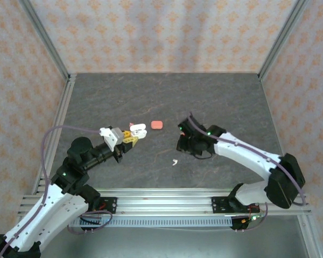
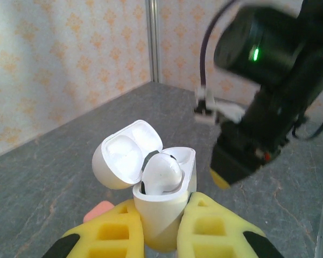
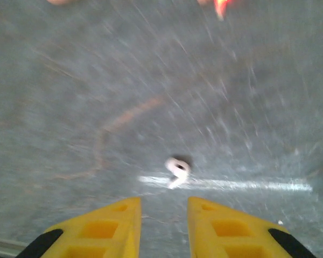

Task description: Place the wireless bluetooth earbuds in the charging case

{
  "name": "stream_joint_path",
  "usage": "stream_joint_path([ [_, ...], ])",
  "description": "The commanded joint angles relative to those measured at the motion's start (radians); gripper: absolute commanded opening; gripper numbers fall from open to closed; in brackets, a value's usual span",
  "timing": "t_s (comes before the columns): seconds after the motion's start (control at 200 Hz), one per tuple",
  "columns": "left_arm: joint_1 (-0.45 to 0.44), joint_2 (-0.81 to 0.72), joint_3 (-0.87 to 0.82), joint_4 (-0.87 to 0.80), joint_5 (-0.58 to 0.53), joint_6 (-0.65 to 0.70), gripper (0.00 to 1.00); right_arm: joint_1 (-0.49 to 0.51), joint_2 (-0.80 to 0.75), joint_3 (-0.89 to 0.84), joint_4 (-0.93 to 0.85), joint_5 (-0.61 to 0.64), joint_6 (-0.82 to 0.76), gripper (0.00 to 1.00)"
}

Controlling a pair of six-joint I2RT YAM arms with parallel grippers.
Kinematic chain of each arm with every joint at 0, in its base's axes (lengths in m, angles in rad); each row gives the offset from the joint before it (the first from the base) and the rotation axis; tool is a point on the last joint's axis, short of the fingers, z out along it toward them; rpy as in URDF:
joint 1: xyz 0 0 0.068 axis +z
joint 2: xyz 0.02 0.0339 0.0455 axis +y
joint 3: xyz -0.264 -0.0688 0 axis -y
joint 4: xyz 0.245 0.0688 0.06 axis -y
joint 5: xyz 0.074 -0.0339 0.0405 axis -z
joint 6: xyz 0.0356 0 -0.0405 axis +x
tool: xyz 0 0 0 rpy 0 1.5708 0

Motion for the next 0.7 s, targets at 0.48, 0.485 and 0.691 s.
stream_joint_path([
  [0.48,-0.012,-0.065,-0.042,-0.084,-0.04,-0.017,0.0,0.068,0.245,-0.023,0.171,-0.03,0.047,0.35],
  [0.485,-0.012,-0.065,-0.042,-0.084,-0.04,-0.018,0.0,0.068,0.245,-0.023,0.17,-0.029,0.046,0.35],
  [0.691,-0.011,-0.06,-0.049,-0.076,-0.043,-0.021,0.0,0.068,0.24,-0.022,0.154,0.011,0.019,0.34],
])
